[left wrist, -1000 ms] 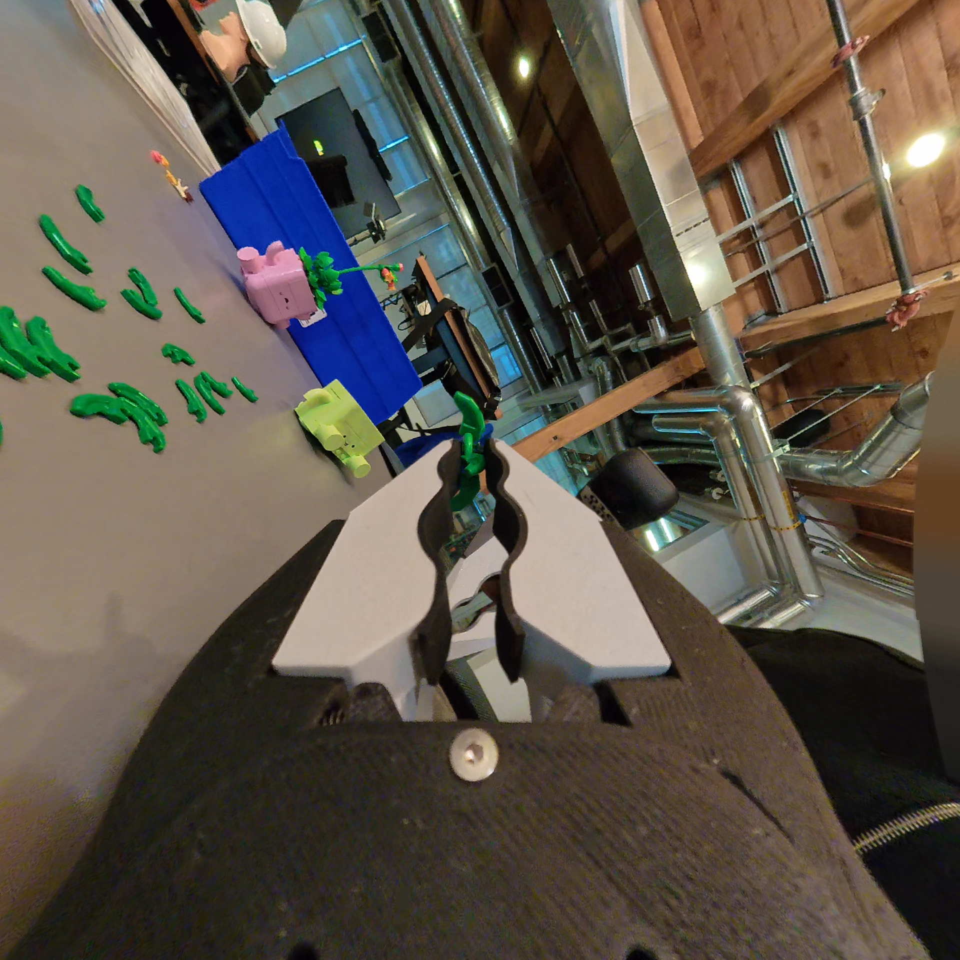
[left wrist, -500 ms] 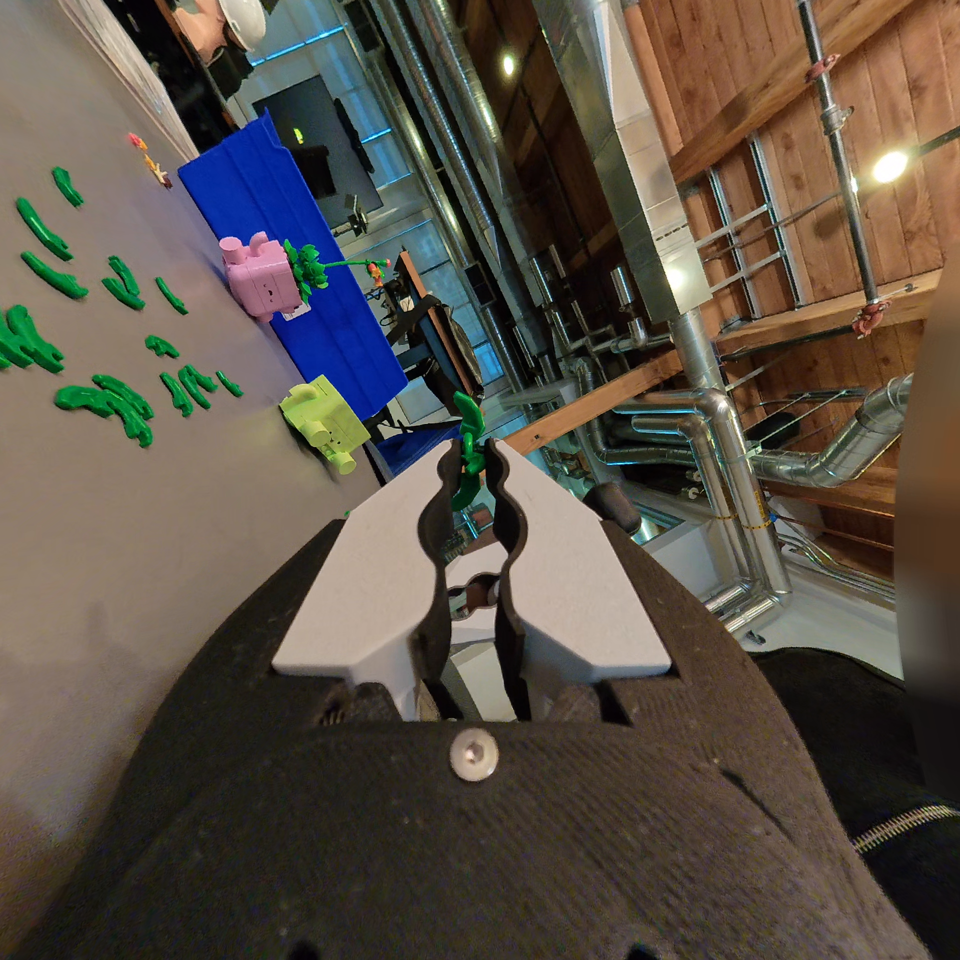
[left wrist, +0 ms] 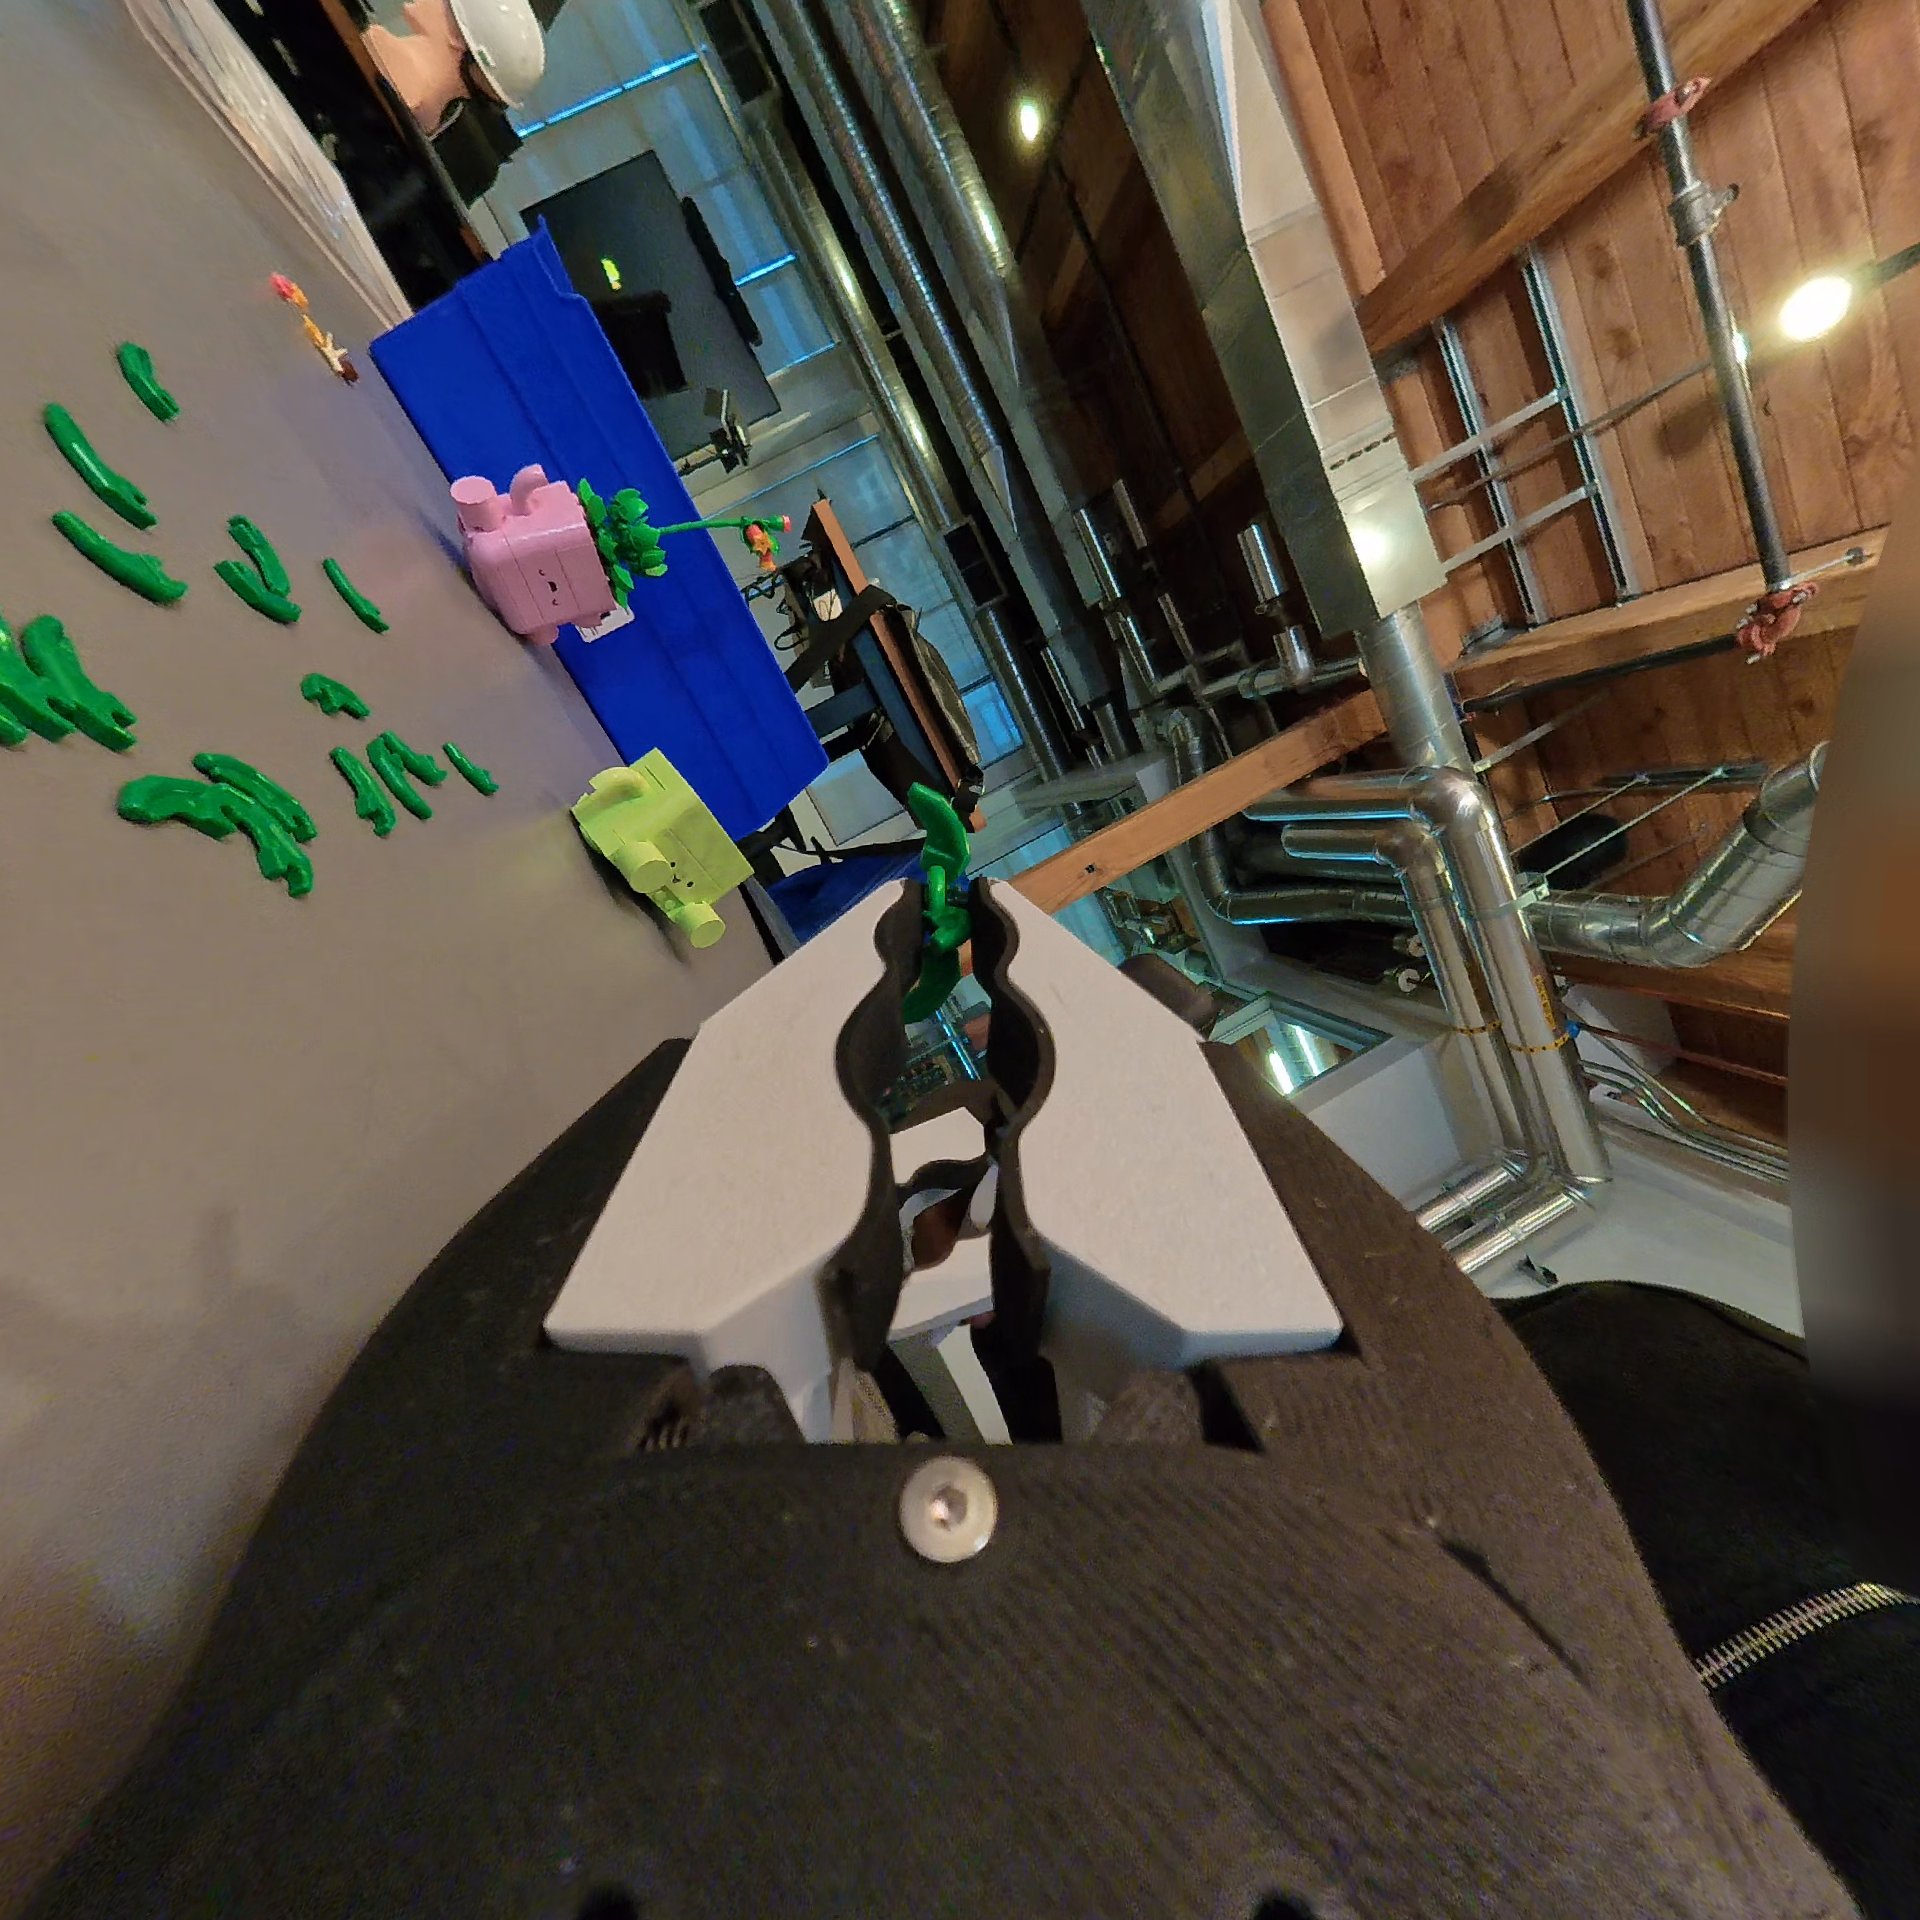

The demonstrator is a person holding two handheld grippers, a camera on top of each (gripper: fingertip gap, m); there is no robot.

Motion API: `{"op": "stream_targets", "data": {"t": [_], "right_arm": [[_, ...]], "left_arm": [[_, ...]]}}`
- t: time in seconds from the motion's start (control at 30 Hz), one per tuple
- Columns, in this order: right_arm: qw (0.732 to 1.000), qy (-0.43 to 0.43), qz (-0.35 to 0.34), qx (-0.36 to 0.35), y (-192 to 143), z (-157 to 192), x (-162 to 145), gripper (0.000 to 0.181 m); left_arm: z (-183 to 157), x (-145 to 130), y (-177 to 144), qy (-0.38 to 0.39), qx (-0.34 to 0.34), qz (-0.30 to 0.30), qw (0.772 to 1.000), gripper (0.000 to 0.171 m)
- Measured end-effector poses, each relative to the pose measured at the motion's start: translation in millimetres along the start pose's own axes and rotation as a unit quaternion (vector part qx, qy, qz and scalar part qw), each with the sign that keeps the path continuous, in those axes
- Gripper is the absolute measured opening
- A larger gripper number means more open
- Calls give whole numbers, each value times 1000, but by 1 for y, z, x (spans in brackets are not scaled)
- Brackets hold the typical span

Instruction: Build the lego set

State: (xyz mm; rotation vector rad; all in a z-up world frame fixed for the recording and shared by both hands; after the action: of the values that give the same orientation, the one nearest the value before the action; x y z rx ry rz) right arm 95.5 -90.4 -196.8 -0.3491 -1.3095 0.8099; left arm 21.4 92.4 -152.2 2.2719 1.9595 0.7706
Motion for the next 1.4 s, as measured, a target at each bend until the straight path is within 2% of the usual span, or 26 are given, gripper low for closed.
{"op": "stream_targets", "data": {"t": [0.2, 0.33, 0.53, 0.67, 0.9, 1.07, 1.2, 1.33, 1.4], "right_arm": [[997, -52, 10, 61, 18, 25, 7, 31], [993, -87, 19, 74, 21, 34, 6, 29], [996, -87, -26, 19, -3, 10, 15, 26], [997, -56, -6, 50, -1, -6, 12, 26], [989, -114, 19, 89, 7, 0, 4, 26], [984, -124, 22, 126, 4, 15, -6, 24], [984, -134, 23, 119, 2, 21, -9, 23], [985, -146, -25, 89, 1, 17, 2, 36], [985, -135, -23, 100, 5, 16, 2, 41]], "left_arm": [[0, 0, 0, -1, -1, 1, 1000, 5], [0, 0, 0, -2, -2, 0, 1000, 5], [0, 0, 0, -4, -4, 1, 1000, 5], [0, 0, 0, -4, -3, 1, 1000, 5], [-1, 0, -1, -3, -5, 1, 1000, 5], [-1, 0, -1, -3, -7, 0, 1000, 5], [-1, 0, -1, -3, -6, 1, 1000, 5], [-1, 0, -1, -2, -5, 0, 1000, 5], [-1, 0, -1, -2, -6, 0, 1000, 5]]}}
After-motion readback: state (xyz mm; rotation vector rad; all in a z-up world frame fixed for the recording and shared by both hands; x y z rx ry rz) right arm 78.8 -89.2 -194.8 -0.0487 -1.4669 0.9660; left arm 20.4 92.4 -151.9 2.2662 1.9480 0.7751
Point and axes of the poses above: each gripper's, where its closed fingertips meet, y out along the fingers, x out of its top, z = x × y across the jaws, the point moved 5 cm from there along -y, back along the fingers, and after that the axes turned 4 degrees about -z, right-handed, at the moved point
